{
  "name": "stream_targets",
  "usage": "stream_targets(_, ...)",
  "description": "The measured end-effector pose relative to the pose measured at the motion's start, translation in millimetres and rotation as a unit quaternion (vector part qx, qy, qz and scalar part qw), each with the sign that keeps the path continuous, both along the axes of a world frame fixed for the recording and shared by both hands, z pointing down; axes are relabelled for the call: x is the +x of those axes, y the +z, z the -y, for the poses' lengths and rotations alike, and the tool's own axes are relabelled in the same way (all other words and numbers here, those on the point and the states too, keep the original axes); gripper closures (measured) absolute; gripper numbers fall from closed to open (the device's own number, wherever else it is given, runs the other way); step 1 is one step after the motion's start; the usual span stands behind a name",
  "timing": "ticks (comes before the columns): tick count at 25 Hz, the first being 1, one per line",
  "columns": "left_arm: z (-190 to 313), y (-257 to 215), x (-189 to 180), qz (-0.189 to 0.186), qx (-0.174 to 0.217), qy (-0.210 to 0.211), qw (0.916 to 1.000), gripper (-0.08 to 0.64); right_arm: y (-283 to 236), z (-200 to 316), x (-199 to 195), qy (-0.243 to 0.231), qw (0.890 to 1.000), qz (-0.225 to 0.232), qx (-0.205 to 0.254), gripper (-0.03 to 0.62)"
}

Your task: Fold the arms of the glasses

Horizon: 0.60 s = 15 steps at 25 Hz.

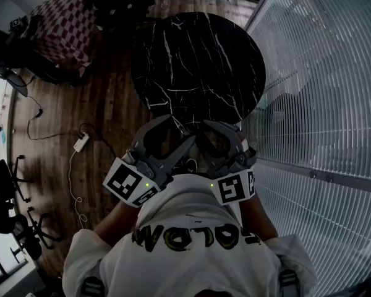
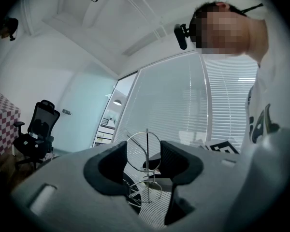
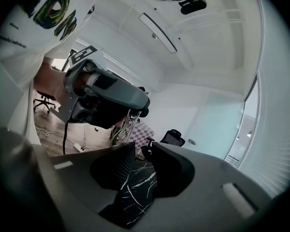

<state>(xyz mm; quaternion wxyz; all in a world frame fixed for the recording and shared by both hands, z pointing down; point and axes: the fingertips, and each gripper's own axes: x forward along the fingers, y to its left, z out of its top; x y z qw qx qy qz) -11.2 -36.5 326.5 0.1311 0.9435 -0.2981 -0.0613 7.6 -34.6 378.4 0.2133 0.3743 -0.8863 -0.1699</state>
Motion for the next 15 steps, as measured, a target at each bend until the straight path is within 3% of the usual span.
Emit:
stream_targets(11, 10, 7, 4, 0.007, -0.006, -0.007, 0.9999, 0.342, -4, 9, 22, 0.025, 0.999, 0.032, -0.027, 0.485)
stream_targets(13, 11, 7, 2, 0.008, -0.008, -0.009, 0.9999, 0.342, -13, 10, 24, 0.028, 0.997, 0.06, -0.036, 0.485)
stream_targets(15, 11, 10, -1, 0.01, -0.012, -0.012, 0.9998, 0.342, -24, 12, 25, 0.043, 0.99, 0.126, -0.041, 0.486)
